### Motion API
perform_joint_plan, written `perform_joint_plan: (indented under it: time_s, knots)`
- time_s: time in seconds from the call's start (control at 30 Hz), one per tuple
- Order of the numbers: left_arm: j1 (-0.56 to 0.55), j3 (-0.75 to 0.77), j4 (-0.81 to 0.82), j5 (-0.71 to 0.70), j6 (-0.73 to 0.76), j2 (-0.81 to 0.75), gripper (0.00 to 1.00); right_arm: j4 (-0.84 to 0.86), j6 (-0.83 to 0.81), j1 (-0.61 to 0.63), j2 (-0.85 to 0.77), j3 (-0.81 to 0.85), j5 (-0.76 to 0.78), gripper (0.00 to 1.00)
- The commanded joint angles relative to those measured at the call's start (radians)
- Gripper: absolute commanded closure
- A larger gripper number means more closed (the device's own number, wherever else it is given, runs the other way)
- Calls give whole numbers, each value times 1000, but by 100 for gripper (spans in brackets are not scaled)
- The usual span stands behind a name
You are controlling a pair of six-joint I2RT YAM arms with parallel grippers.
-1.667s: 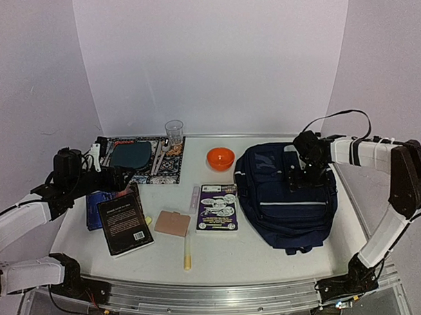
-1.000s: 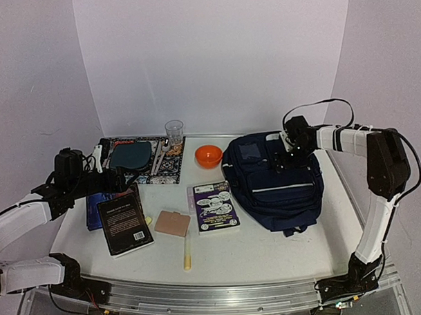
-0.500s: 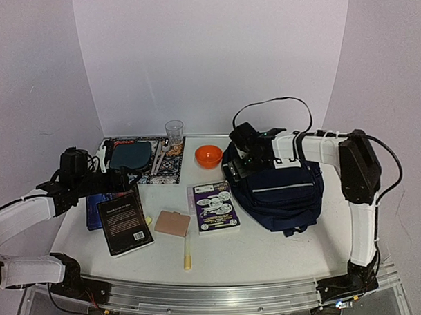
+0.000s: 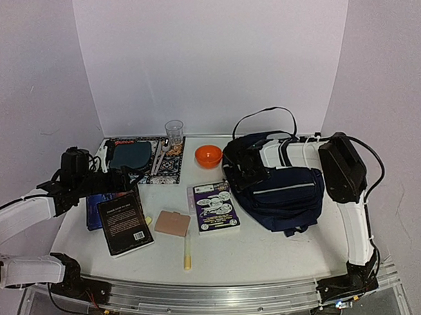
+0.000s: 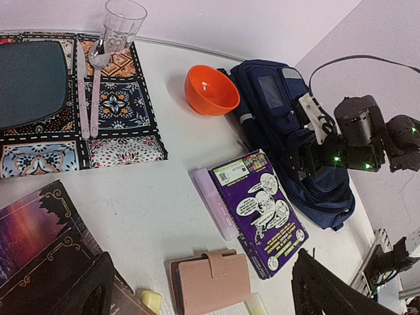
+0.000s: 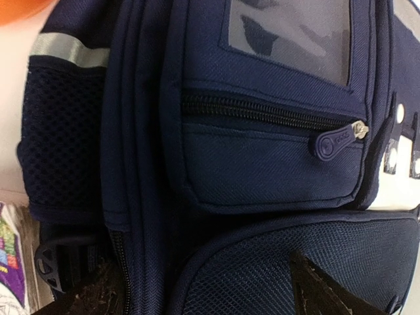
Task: Pack the student bag
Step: Move the student bag to the corner of the board.
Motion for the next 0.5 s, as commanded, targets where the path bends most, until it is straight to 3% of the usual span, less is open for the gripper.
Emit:
perform_joint_plan:
  time_s: [0.0, 0.17, 0.47]
  knots:
    - [-12, 43, 30, 12, -21, 9, 5, -181, 7, 4, 12, -17, -62, 12]
    - [-20, 37, 29, -1, -31, 11, 5, -215, 13, 6, -73, -60, -92, 8]
    - [-42, 40, 30, -6, -46, 28, 5, -216, 5, 6, -54, -96, -155, 3]
